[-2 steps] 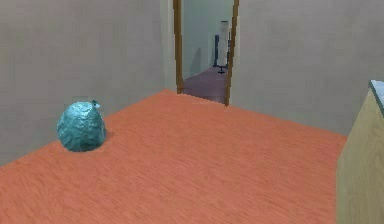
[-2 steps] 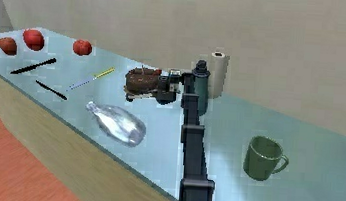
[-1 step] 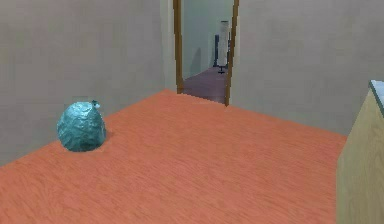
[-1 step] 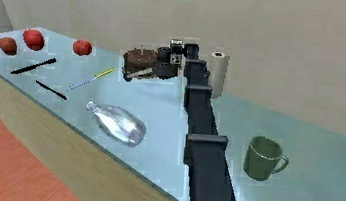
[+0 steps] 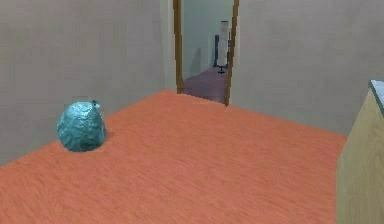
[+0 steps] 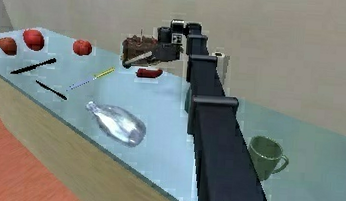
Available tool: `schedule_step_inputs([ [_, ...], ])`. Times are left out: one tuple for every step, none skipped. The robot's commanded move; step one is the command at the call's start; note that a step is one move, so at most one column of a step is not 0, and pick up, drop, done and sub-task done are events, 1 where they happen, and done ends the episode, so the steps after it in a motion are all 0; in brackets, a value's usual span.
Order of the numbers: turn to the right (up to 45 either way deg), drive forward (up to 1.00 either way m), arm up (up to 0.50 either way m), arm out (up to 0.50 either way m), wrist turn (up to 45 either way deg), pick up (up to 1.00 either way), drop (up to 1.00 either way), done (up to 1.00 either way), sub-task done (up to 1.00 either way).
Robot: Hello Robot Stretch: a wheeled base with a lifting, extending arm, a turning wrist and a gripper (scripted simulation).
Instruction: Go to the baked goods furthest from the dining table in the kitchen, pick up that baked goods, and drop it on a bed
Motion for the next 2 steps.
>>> schedule_step_inputs([
  [0.0,0.0,0.0,0.0,-45.0,0.0,0.0,0.0,0.0],
  [0.0,0.0,0.0,0.0,-45.0,0.0,0.0,0.0,0.0],
])
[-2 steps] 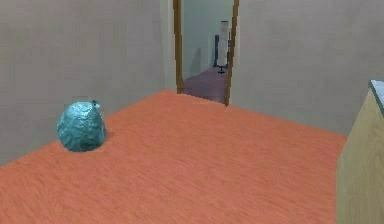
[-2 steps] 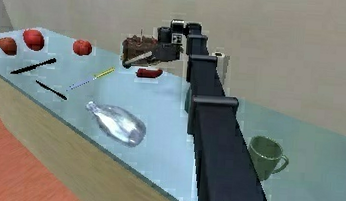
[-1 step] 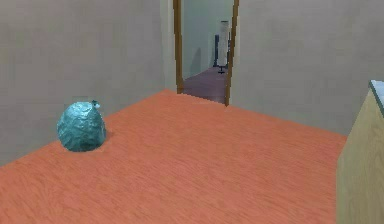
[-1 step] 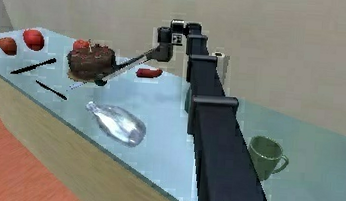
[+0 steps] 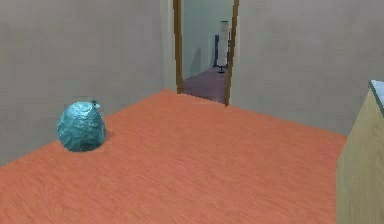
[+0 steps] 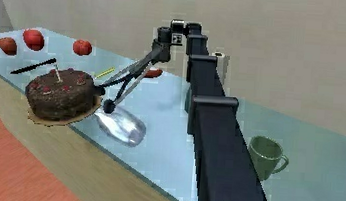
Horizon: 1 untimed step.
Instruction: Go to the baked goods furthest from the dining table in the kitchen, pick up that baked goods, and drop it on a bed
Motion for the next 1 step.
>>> schedule_step_inputs([
  [0.0,0.0,0.0,0.0,-3.0,0.0,0.0,0.0,0.0],
])
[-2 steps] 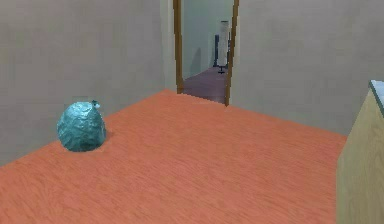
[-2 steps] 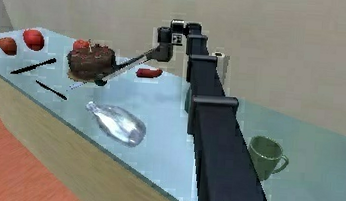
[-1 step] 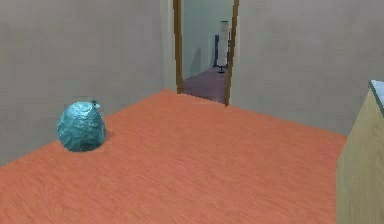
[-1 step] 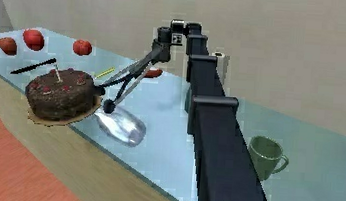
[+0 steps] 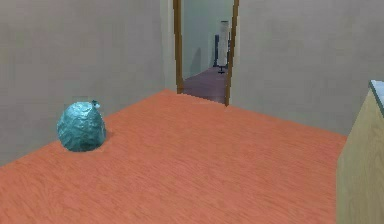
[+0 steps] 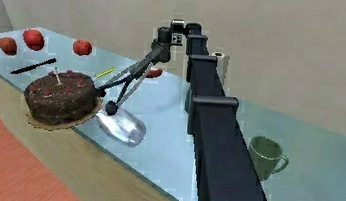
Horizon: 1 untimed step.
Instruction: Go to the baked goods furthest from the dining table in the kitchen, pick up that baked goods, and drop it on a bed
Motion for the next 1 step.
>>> schedule_step_inputs([
  [0.0,0.0,0.0,-0.48,0.0,0.0,0.0,0.0,0.0],
])
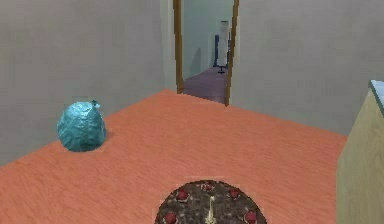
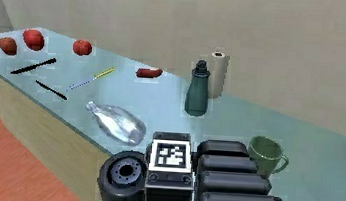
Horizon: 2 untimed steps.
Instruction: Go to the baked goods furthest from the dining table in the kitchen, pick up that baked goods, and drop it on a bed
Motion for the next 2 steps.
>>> schedule_step_inputs([
  [0.0,1.0,0.0,0.0,0.0,0.0,0.0,0.0,0.0],
  [0.0,1.0,0.0,0.0,0.0,0.0,0.0,0.0,0.0],
])
